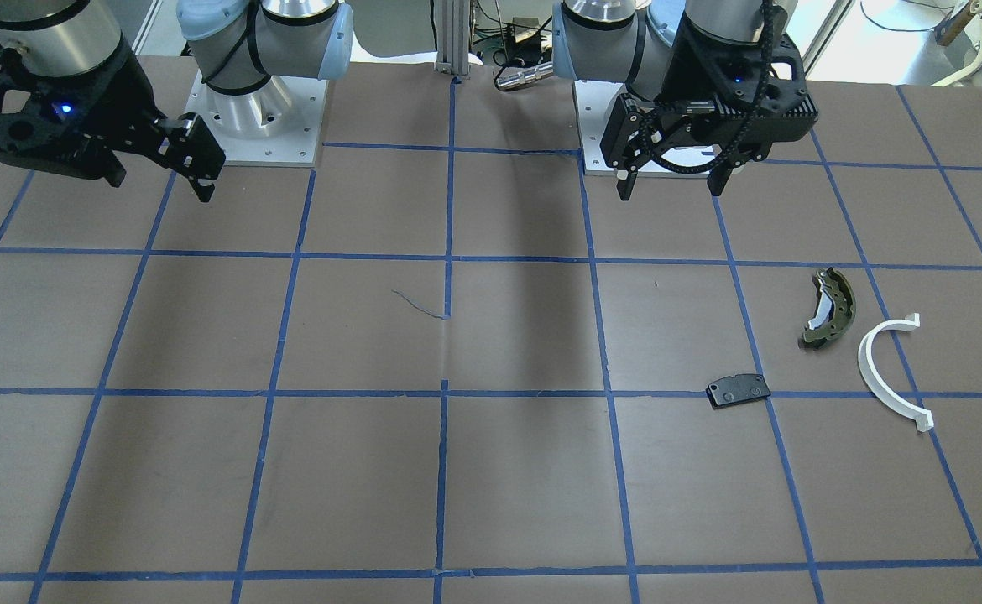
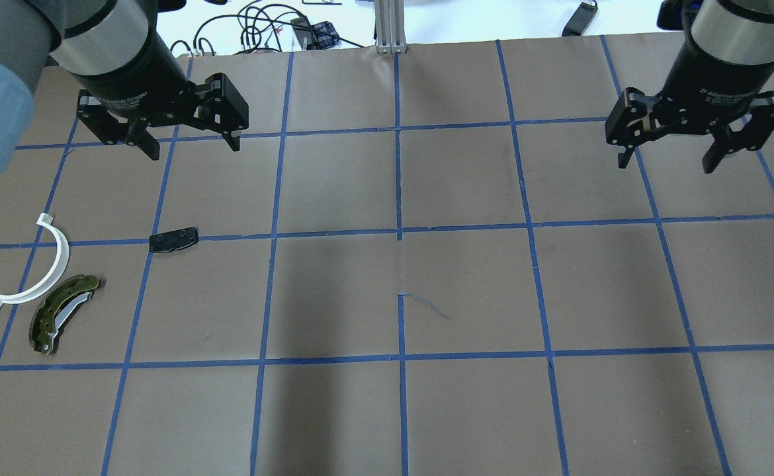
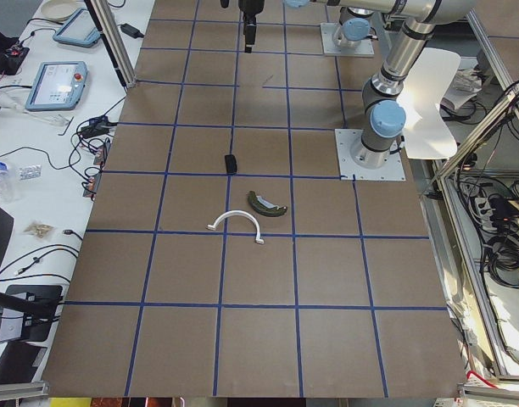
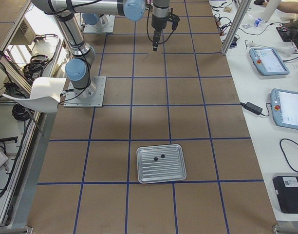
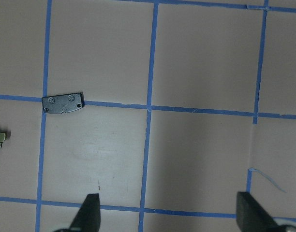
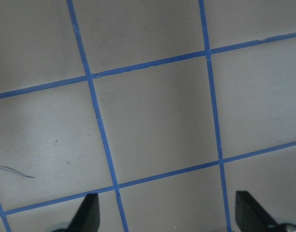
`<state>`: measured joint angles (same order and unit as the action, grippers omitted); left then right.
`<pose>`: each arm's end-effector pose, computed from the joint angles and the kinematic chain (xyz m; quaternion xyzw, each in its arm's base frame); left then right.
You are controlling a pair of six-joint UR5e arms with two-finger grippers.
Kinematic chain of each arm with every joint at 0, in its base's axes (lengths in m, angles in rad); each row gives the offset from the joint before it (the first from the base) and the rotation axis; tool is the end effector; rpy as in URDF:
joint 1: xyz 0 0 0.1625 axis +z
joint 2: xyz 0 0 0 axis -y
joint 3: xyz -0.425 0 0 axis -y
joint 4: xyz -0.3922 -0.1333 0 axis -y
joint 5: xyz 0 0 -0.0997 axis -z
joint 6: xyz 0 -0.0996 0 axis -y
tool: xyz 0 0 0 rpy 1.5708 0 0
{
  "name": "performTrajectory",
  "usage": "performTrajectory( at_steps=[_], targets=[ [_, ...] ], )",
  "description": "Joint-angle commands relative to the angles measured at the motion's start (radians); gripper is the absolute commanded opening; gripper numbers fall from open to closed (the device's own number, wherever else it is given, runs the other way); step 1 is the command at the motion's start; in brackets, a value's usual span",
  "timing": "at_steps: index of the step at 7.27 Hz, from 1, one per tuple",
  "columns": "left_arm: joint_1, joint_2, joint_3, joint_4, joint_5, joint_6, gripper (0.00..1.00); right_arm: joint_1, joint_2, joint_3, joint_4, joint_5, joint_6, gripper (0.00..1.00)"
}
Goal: Place bearing gear from tray to pile
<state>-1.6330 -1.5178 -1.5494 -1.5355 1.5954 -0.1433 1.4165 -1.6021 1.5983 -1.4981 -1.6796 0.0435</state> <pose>-0.1603 -0.4695 0.5280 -0.0411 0.9976 -0.0558 0.0066 0.0486 -0.4848 0.4831 -0.0967 -0.9932 -0.0373 0.0524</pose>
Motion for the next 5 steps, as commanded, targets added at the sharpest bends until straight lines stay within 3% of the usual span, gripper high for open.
performTrajectory(
  at_steps=[1, 5],
  targets=[
    [-0.001, 0.001, -0.001, 0.000, 0.000, 0.001, 1.00, -0.152, 0.043, 0.000, -0.004, -0.014, -0.217, 1.00],
    [-0.001, 0.001, -0.001, 0.000, 0.000, 0.001, 1.00, -0.425, 0.163, -0.001, -0.226, -0.008, -0.685, 1.00]
  ],
)
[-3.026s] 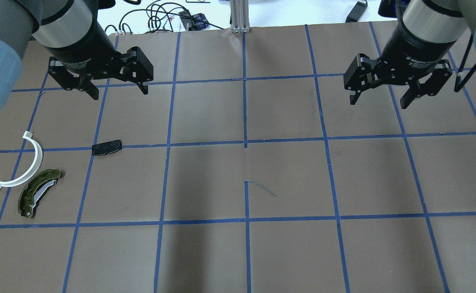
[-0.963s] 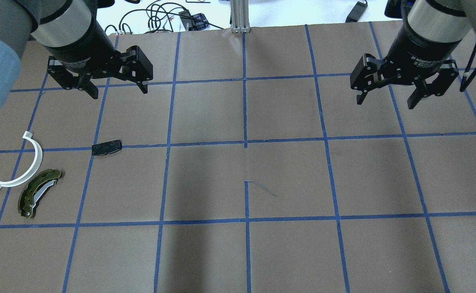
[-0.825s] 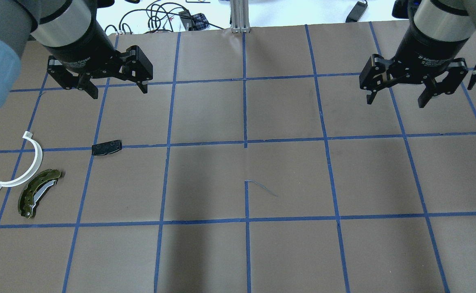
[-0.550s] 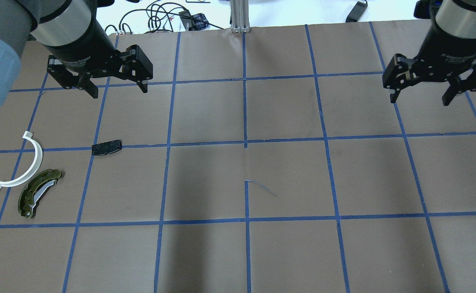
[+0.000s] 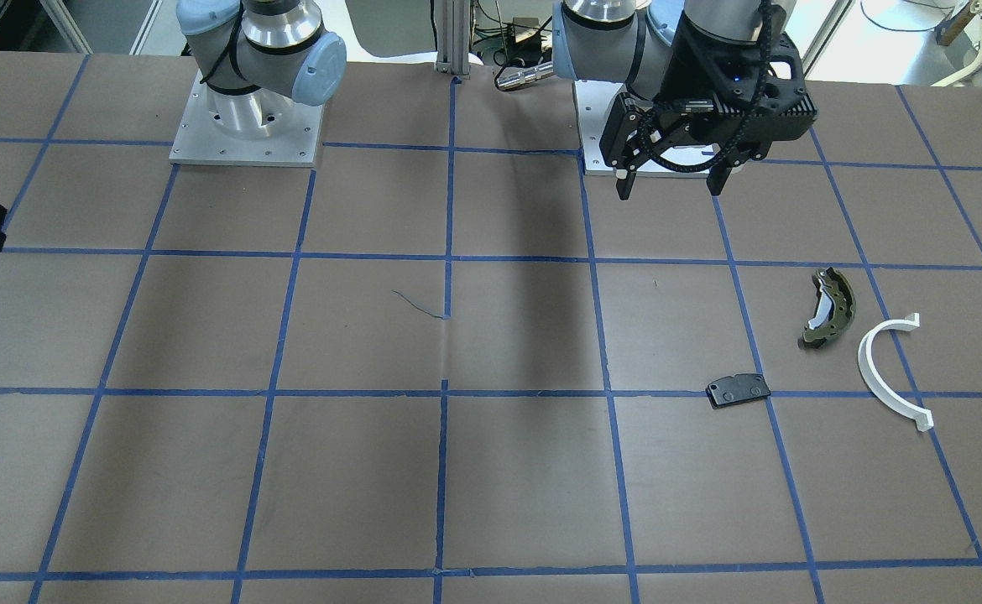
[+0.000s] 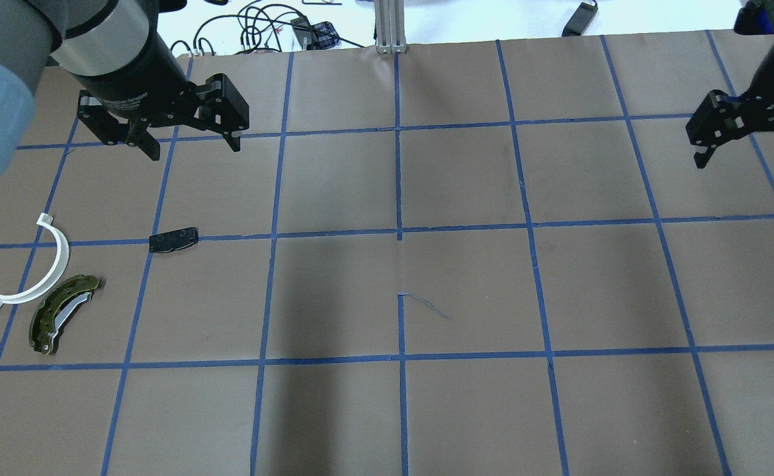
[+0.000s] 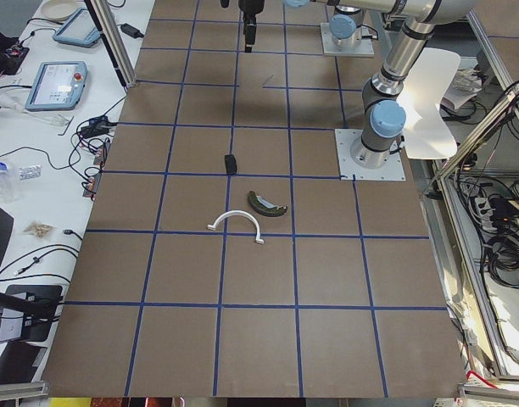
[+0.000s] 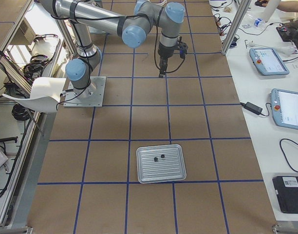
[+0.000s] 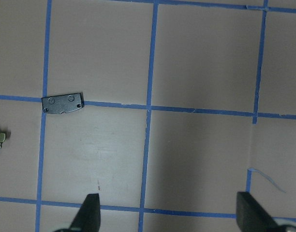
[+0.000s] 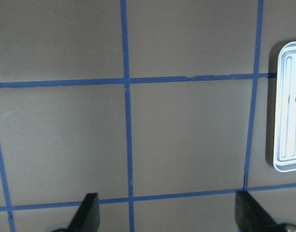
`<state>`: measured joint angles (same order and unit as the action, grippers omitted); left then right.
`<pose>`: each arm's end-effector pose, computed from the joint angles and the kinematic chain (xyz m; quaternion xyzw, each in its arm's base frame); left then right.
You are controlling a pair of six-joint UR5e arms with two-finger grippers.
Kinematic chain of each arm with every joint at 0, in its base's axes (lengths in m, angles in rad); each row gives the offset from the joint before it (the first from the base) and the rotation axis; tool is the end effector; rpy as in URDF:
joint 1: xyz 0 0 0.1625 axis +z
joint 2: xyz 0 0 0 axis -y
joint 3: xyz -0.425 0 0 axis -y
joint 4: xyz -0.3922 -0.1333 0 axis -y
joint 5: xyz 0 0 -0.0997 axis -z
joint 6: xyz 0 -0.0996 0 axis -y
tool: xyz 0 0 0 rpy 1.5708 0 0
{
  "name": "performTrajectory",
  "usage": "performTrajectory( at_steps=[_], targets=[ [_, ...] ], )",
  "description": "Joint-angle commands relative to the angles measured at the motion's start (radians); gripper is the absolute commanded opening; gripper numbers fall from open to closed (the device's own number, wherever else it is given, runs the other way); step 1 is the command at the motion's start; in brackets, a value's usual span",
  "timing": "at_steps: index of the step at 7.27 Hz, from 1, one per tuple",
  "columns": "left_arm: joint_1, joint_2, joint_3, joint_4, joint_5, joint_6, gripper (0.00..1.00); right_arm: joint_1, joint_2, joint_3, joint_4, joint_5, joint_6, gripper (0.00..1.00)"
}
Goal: Place bearing gear from tray to pile
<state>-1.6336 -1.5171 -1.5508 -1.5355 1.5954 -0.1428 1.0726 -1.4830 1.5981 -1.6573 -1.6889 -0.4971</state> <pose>-0.1606 -0.4691 0.5276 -0.0406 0.9976 -0.0554 0.0066 -0.1435 -0.5181 0.4391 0.0003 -0.9982 -0.0407 0.0450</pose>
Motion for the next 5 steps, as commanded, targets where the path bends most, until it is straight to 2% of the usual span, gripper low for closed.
performTrajectory(
  at_steps=[1, 3, 4, 5],
  targets=[
    [0.000, 0.000, 0.000, 0.000, 0.000, 0.000, 1.00, -0.133, 0.079, -0.001, -0.131, 0.002, -0.259, 1.00],
    [0.000, 0.000, 0.000, 0.000, 0.000, 0.000, 1.00, -0.241, 0.177, -0.004, -0.264, 0.002, -0.480, 1.00],
    [0.000, 0.000, 0.000, 0.000, 0.000, 0.000, 1.00, -0.291, 0.243, -0.009, -0.367, 0.003, -0.588, 1.00],
    [0.000, 0.000, 0.000, 0.000, 0.000, 0.000, 1.00, -0.330, 0.291, -0.015, -0.401, 0.008, -0.657, 1.00]
  ],
)
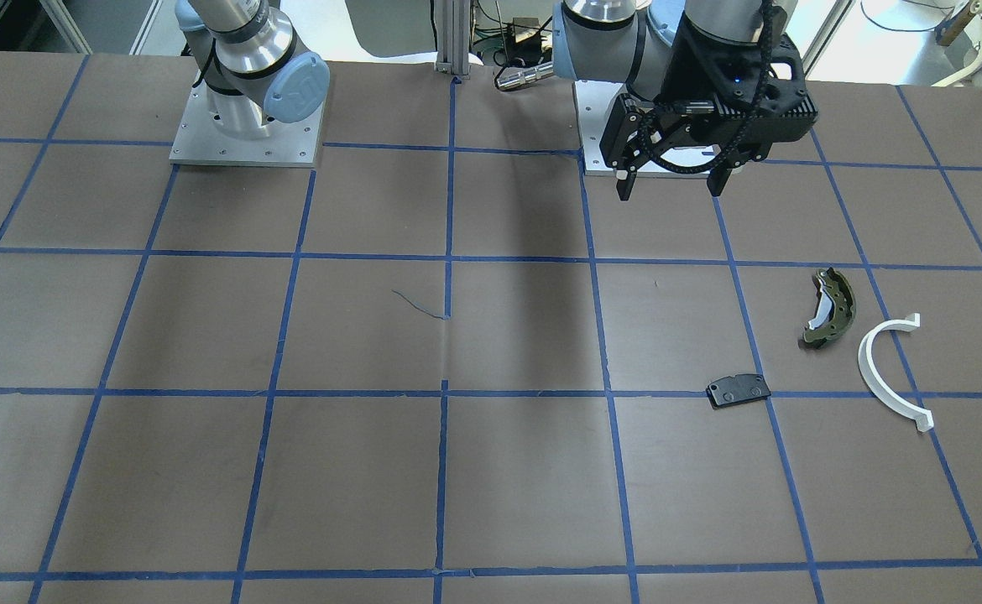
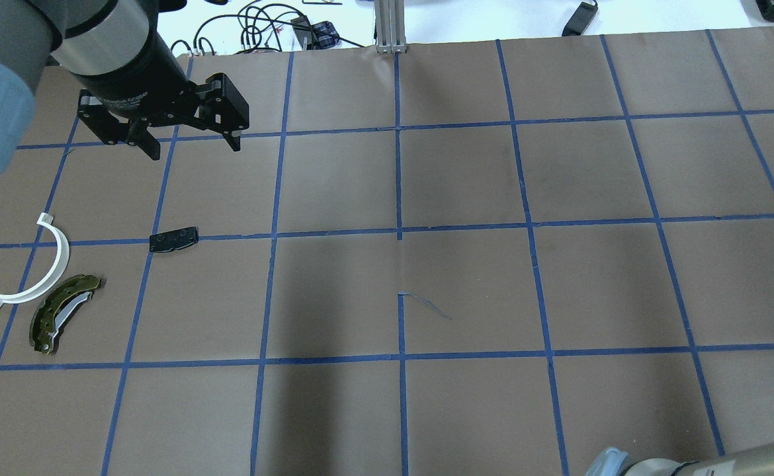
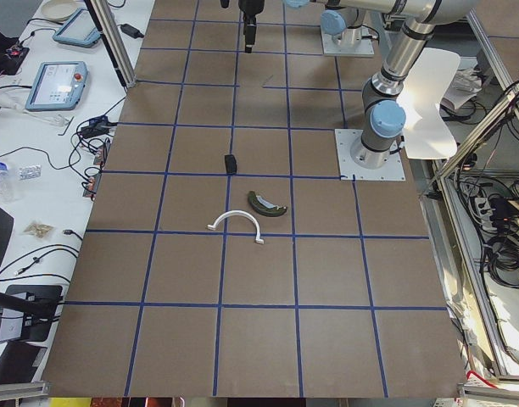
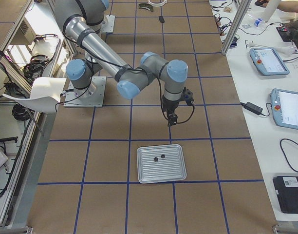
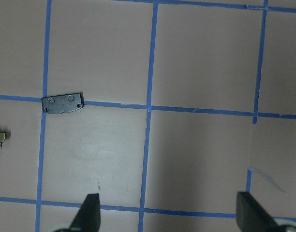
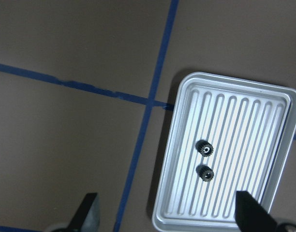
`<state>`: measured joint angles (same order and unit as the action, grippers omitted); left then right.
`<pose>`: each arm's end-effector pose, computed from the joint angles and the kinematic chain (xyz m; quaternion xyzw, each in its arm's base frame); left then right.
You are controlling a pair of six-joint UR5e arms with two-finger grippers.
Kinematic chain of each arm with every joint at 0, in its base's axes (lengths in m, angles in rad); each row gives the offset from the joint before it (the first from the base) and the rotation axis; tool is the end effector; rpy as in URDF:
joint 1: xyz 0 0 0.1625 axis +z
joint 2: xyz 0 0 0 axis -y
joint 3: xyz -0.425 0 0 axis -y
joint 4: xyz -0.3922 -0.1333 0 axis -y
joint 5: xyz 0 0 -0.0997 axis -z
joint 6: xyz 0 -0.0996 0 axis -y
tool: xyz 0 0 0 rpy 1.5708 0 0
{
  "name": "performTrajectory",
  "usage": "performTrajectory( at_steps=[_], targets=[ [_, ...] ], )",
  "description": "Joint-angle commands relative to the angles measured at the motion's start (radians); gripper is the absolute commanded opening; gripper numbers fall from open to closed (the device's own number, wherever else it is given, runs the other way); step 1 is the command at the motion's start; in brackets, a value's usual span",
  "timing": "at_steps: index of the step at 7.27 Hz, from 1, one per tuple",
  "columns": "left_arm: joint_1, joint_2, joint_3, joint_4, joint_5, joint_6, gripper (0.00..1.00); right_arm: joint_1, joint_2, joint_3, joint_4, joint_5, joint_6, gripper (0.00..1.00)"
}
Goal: Place bearing gear from tray to pile
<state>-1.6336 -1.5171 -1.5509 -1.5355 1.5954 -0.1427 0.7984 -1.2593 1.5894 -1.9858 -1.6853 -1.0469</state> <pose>-0.1606 -0.4691 0.5276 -0.0405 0.9976 -0.0554 0.0066 -0.3377 -0.5213 0.3498 0.1341 -0.9884 -0.0191 0.0685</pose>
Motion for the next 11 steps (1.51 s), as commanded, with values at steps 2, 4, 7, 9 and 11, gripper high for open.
performTrajectory(
  at_steps=[2, 4, 7, 9, 11],
  targets=[
    [-0.003, 0.001, -0.005, 0.000, 0.002, 0.000, 1.00, -0.073, 0.139, -0.017, -0.123, 0.007, -0.145, 1.00],
    [0.000, -0.002, 0.000, 0.002, 0.002, 0.005, 1.00, -0.074, 0.194, -0.019, -0.146, 0.006, -0.150, 1.00],
    [-0.005, -0.005, -0.012, 0.014, 0.000, -0.003, 1.00, -0.088, 0.250, -0.022, -0.192, 0.006, -0.151, 0.96],
    [-0.003, -0.005, -0.015, 0.031, 0.001, 0.001, 1.00, -0.111, 0.296, -0.048, -0.197, 0.013, -0.162, 0.96],
    [-0.002, -0.009, -0.012, 0.043, 0.000, 0.000, 1.00, -0.111, 0.326, -0.077, -0.197, 0.015, -0.162, 0.86]
  ],
)
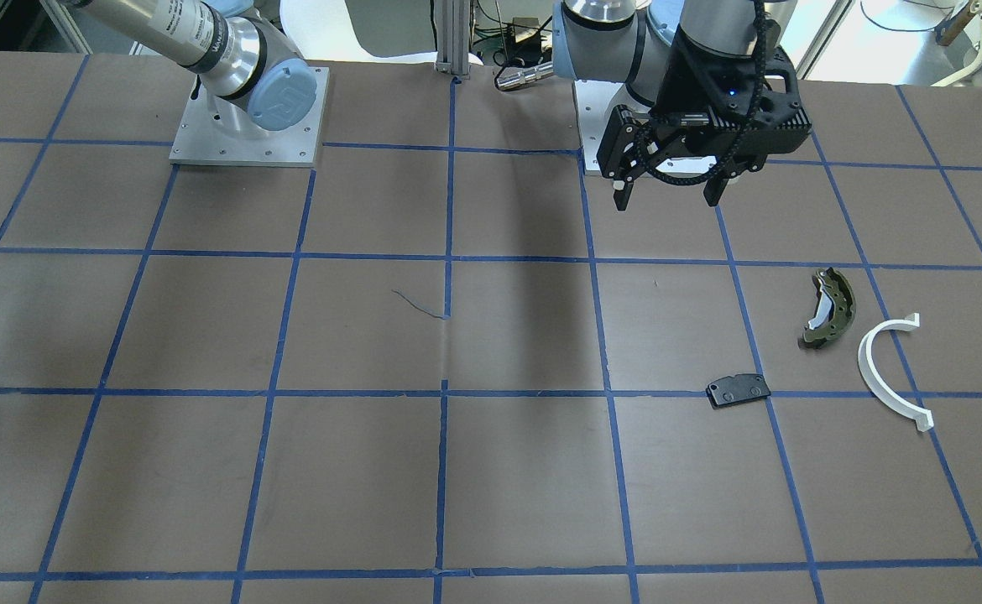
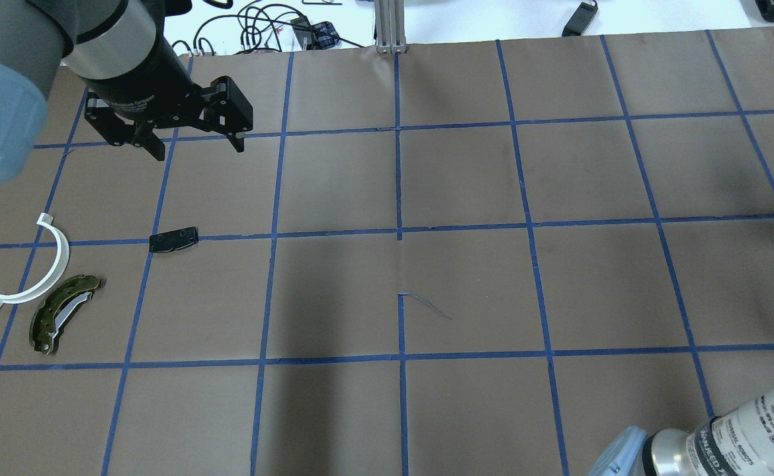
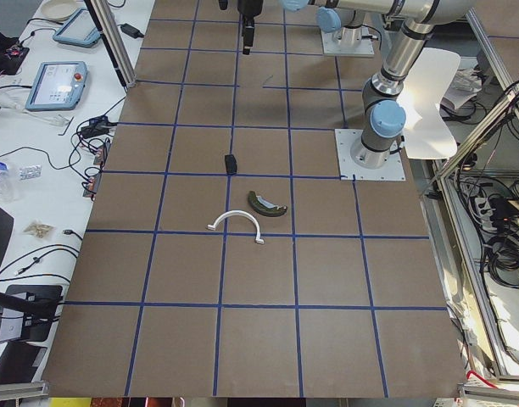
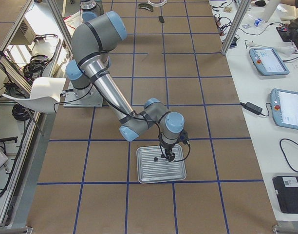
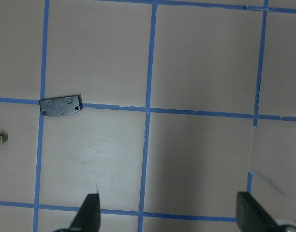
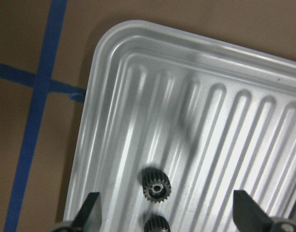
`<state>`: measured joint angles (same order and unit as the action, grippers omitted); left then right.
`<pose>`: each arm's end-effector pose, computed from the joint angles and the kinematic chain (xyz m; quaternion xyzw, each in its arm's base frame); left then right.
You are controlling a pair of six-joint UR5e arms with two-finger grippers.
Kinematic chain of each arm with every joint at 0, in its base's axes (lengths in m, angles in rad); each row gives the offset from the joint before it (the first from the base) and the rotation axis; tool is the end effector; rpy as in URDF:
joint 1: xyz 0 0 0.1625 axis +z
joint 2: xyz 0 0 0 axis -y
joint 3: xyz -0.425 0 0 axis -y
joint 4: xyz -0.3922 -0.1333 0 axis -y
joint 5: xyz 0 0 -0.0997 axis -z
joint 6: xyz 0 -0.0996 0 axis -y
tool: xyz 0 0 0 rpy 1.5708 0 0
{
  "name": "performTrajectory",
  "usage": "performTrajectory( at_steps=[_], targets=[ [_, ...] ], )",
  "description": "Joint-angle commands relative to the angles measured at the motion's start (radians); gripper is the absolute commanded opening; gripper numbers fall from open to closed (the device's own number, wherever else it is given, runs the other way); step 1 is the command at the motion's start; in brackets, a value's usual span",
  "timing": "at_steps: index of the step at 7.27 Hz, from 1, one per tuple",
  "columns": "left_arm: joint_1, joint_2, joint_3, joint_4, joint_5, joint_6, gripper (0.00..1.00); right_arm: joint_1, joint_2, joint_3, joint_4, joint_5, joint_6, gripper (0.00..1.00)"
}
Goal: Place bearing gear from tray to pile
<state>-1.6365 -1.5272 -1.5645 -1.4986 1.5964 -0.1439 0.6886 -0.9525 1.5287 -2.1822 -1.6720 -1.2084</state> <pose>-0.1623 -0.4746 0.5200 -0.0398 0.9973 -0.0620 0.0063 -0.4455 -0.5262 0.1996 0.1613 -0.9855 -0.0349 0.0406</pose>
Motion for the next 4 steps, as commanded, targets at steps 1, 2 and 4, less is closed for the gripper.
performTrajectory(
  at_steps=[1, 2, 4],
  targets=[
    [-0.002, -0.005, 0.000, 0.006, -0.001, -0.011, 1.00, -0.001, 0.021, -0.018, -0.001, 0.001, -0.002, 0.76],
    [0.000, -0.005, 0.001, 0.006, -0.001, -0.009, 1.00, -0.001, 0.023, -0.016, 0.001, 0.003, -0.003, 0.67],
    [0.000, -0.002, -0.002, 0.006, -0.001, -0.006, 1.00, -0.001, 0.023, -0.013, 0.001, 0.008, -0.008, 0.67]
  ],
)
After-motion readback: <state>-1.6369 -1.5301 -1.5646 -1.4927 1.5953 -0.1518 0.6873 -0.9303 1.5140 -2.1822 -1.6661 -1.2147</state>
